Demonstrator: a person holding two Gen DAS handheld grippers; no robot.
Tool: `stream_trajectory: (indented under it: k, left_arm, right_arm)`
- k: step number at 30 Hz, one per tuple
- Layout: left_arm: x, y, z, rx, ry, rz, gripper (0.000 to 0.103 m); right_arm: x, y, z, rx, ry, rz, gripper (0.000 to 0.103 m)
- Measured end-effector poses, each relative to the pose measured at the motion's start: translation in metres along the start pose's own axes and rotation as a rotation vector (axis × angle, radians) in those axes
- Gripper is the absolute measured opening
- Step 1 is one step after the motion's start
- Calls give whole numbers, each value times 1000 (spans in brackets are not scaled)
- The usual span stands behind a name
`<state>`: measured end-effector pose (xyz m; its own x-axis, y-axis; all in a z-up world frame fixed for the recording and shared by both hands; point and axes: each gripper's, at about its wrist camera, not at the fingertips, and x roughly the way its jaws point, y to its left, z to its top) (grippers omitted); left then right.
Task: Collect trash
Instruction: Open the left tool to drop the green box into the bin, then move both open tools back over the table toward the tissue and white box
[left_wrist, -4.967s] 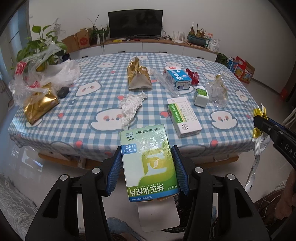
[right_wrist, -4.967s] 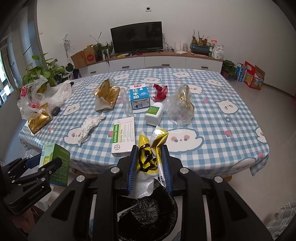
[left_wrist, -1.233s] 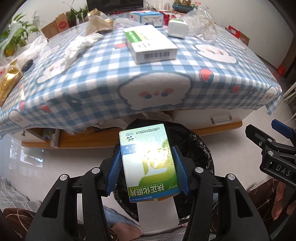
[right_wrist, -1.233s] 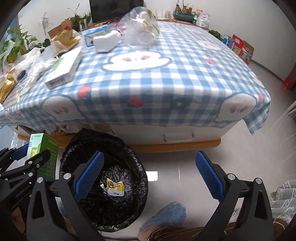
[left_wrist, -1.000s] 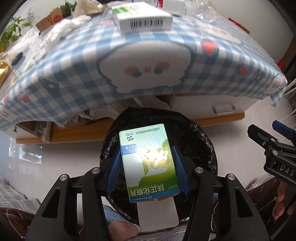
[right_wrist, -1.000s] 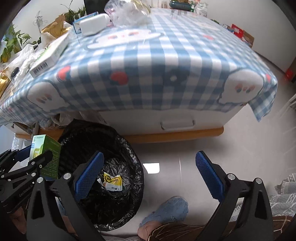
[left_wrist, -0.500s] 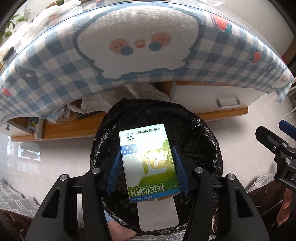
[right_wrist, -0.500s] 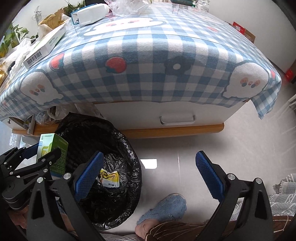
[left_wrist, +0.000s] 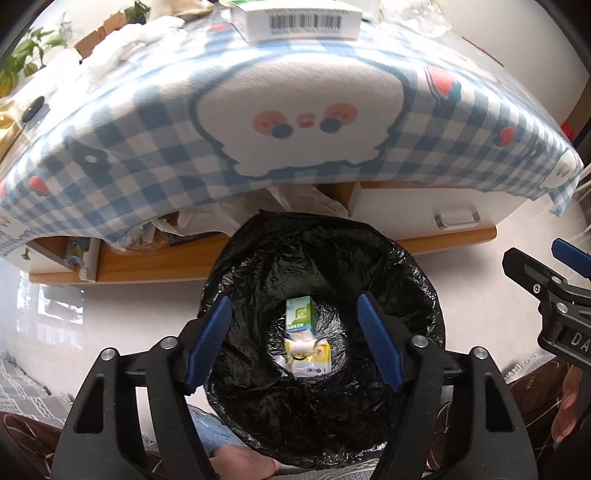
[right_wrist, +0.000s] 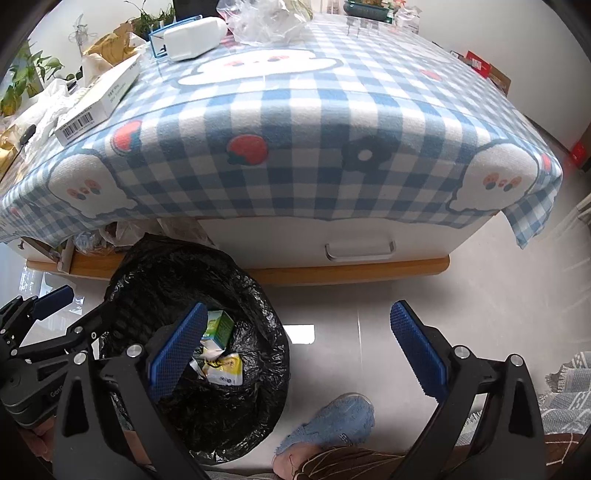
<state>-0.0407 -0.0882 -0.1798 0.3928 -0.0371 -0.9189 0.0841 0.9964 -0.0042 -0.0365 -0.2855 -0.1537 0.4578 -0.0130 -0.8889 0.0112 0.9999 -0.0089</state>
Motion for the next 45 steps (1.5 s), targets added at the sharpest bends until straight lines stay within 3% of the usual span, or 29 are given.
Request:
stream_trajectory:
  k: [8, 18, 35, 45]
  left_arm:
    - [-28, 14, -5, -21, -57, 12, 89]
    - [-61, 34, -9, -53, -115, 20, 97]
    - [-138, 67, 1, -102, -240, 32, 97]
    - [-166, 86, 15, -131, -269, 38, 97]
  right_arm:
    - [-15, 12, 2, -27, -35, 0, 95]
    - [-41, 19, 0, -31, -91, 6, 95]
    - [-114, 55, 13, -76, -241, 21, 95]
    - [-141, 73, 36, -89, -300, 40, 95]
